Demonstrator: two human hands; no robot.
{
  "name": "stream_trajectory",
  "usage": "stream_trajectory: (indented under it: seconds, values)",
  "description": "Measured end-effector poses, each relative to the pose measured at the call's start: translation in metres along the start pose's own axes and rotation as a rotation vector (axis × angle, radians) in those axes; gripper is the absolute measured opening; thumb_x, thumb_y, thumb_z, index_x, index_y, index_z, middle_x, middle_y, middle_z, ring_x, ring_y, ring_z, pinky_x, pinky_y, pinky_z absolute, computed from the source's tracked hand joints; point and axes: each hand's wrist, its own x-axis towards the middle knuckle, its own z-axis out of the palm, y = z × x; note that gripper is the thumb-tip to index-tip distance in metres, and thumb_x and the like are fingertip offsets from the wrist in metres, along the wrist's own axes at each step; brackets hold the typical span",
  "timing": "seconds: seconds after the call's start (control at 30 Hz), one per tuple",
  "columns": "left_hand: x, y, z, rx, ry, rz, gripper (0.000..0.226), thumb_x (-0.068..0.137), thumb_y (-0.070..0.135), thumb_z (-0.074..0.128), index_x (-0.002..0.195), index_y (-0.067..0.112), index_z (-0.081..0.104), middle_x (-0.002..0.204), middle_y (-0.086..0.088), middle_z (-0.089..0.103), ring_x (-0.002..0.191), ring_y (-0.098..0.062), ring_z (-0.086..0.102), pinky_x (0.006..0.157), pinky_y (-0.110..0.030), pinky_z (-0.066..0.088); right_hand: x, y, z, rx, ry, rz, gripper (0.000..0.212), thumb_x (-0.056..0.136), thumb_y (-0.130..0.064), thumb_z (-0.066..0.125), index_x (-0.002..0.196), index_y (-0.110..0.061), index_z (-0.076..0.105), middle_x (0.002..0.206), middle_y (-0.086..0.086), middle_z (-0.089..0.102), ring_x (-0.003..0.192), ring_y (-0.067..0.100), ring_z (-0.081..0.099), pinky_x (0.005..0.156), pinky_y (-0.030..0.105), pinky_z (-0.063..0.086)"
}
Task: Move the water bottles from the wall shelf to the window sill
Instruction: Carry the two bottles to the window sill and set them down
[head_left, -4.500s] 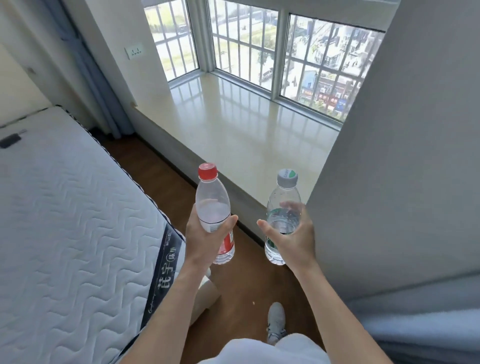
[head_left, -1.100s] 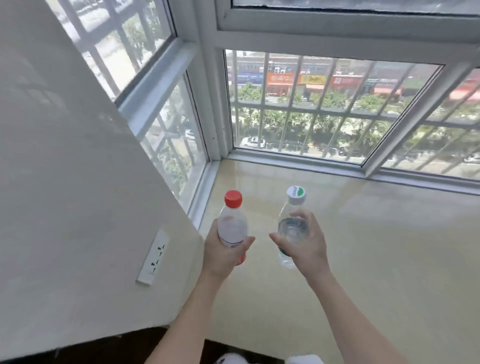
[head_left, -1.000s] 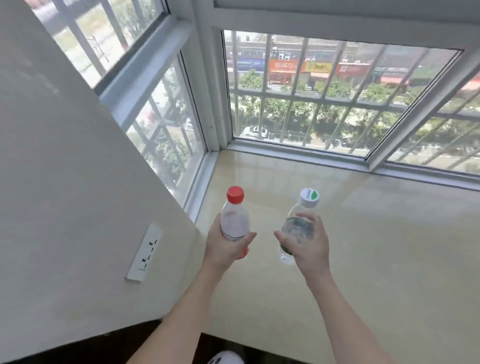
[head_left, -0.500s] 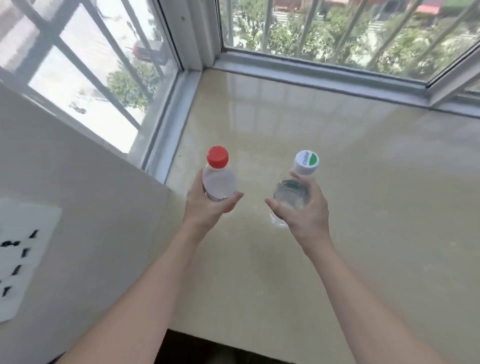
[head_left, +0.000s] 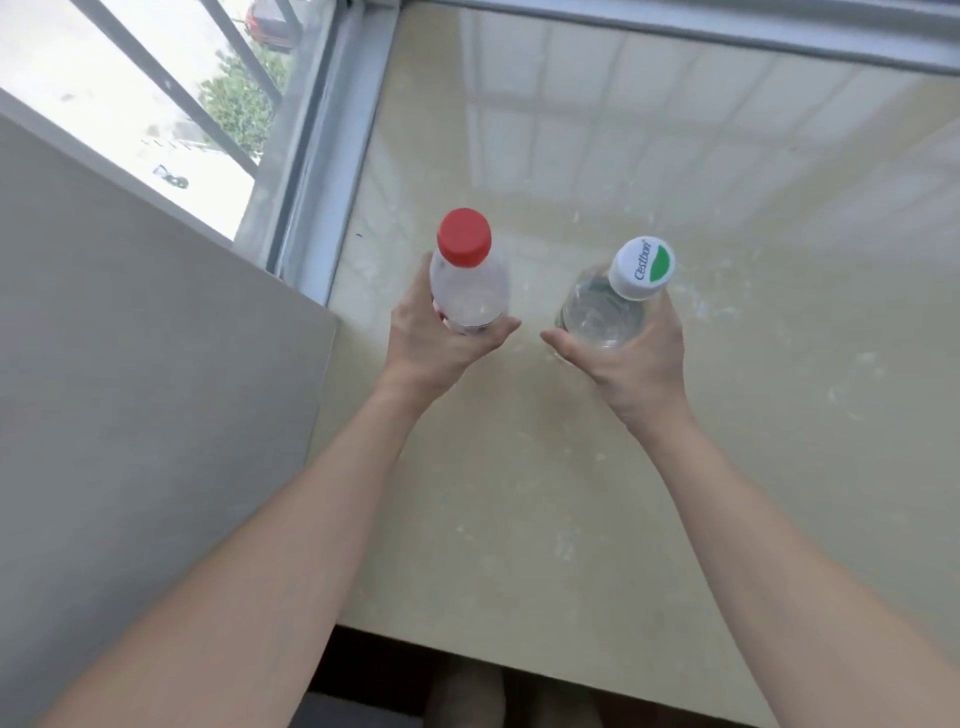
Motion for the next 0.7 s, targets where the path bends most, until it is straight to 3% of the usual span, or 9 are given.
stream_trajectory:
  seconds: [0.07,0.2,0.3,0.37,0.43,0.53,0.7]
  values:
    - [0.001,-0.005,0.0,0.036,-0.018,-0.015,0.071,0.059,0.031,0.092,0.12,0.012,0.06,0.099,0.008,0.07,0.096,-0.009,0.067,0.076,-0.017,0.051,0.0,0.002,0.0,-0.01,0.005,0.003,0.071,0.06,-0.034,0.092,0.119,-0.017,0.056,0.107,-0.011,0.067,0.103,0.012,0.064,0.091,0.03,0.053]
    - [0.002,-0.016,0.0,0.065,-0.023,-0.072,0.061,0.059,0.025,0.093,0.111,0.016,0.064,0.092,0.011,0.071,0.089,-0.008,0.069,0.079,-0.028,0.057,-0.003,0.009,-0.001,-0.09,-0.01,0.037,0.064,0.063,-0.027,0.093,0.114,-0.021,0.055,0.101,-0.019,0.064,0.096,0.003,0.061,0.081,0.008,0.044]
    - [0.001,-0.024,0.0,0.08,-0.041,-0.128,0.069,0.057,0.028,0.093,0.117,0.018,0.061,0.094,0.017,0.071,0.09,-0.003,0.069,0.085,-0.039,0.059,-0.003,0.012,-0.001,-0.128,-0.016,0.034,0.062,0.064,-0.026,0.093,0.115,-0.018,0.057,0.097,-0.024,0.06,0.091,0.001,0.057,0.076,0.001,0.039]
    - [0.0,-0.025,-0.004,0.118,-0.068,-0.141,0.084,0.054,0.033,0.093,0.127,0.027,0.052,0.102,0.024,0.068,0.101,-0.004,0.066,0.092,-0.04,0.056,-0.002,0.011,-0.001,-0.137,-0.03,0.041,0.066,0.063,-0.028,0.093,0.117,-0.018,0.056,0.1,-0.02,0.062,0.093,0.003,0.058,0.077,0.003,0.04]
    - [-0.002,-0.024,-0.011,0.194,-0.101,-0.142,0.092,0.051,0.04,0.09,0.131,0.035,0.044,0.116,0.018,0.064,0.112,-0.012,0.061,0.093,-0.036,0.053,-0.001,0.009,-0.004,-0.145,-0.071,0.067,0.071,0.062,-0.03,0.093,0.121,-0.021,0.054,0.108,-0.015,0.063,0.099,0.006,0.059,0.081,0.008,0.043]
    - [-0.011,-0.017,-0.03,0.363,-0.139,-0.151,0.094,0.061,0.032,0.087,0.14,0.035,0.037,0.136,0.009,0.051,0.124,-0.013,0.049,0.092,-0.025,0.042,-0.002,0.006,-0.018,-0.19,-0.151,0.08,0.087,0.062,-0.029,0.093,0.136,-0.025,0.047,0.128,-0.009,0.059,0.117,0.01,0.056,0.095,0.021,0.044]
    - [-0.037,0.028,-0.062,0.826,-0.145,-0.174,0.096,0.074,0.04,0.076,0.152,0.032,0.019,0.15,0.002,0.037,0.131,-0.023,0.044,0.1,-0.042,0.045,-0.013,-0.03,-0.066,-0.505,-0.238,0.098,0.093,0.072,-0.025,0.082,0.151,-0.024,0.033,0.142,0.0,0.047,0.131,0.019,0.046,0.099,0.029,0.038]
